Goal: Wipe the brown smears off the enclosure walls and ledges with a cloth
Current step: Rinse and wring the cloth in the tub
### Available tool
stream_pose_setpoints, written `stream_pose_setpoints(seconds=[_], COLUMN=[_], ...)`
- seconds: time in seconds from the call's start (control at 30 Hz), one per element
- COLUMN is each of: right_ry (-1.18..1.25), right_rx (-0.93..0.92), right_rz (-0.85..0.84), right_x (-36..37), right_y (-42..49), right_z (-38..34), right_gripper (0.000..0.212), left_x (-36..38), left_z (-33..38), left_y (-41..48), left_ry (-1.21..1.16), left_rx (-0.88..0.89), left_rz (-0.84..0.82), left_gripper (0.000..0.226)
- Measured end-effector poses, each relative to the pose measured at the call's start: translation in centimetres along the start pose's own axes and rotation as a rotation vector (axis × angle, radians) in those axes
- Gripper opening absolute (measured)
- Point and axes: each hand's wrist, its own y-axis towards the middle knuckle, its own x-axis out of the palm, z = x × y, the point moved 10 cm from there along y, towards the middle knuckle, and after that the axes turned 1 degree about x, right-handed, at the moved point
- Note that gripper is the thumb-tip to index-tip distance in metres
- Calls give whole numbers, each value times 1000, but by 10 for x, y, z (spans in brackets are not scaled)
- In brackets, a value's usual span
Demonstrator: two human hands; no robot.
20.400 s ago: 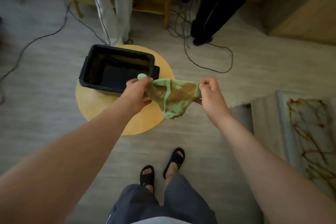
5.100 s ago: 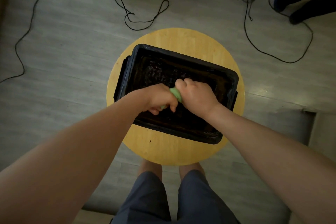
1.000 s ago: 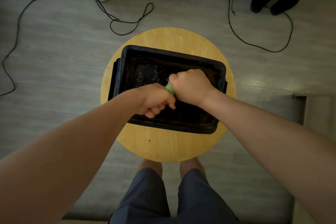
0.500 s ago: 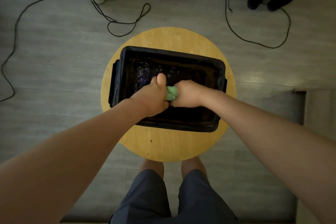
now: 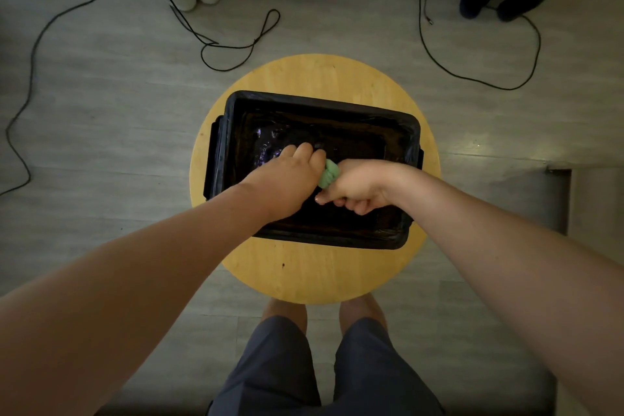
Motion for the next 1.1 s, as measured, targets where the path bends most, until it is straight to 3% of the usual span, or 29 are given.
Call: stream_pose_setpoints(seconds=[0.1,0.17,0.3,0.33,0.37,0.5,0.63,0.83,1.1], right_ry=[-205,-261,-405,-476,-566,-979,-1153,-1277,-1286], right_rx=[-22,-82,-246,-291,-336,-485,-562,-707,-840], right_rz=[97,211,423,474,534,755,814,849,918], right_x=[-6,-13,-28,-32,-36,-38,-34,-29,-25], right_y=[-7,-10,-22,-27,-31,-44,-42,-39,-62], right_z=[-8,-20,-48,-54,-60,-72,-73,-84,-103], right_gripper=[35,36,22,20,20,21,13,14,21], left_x=[1,-9,-42,-45,-43,-23,8,39,36], left_z=[-2,-8,-15,-19,-21,-19,-12,-5,8], left_y=[2,5,17,19,20,20,17,-3,-19], left_ry=[29,123,231,198,159,-192,-610,-1209,-1513], left_rx=[-71,-130,-140,-159,-184,-262,-322,-500,-475], left_rz=[-15,11,49,25,-6,-149,-308,-416,-563], left_gripper=[79,77,16,7,14,9,15,24,42])
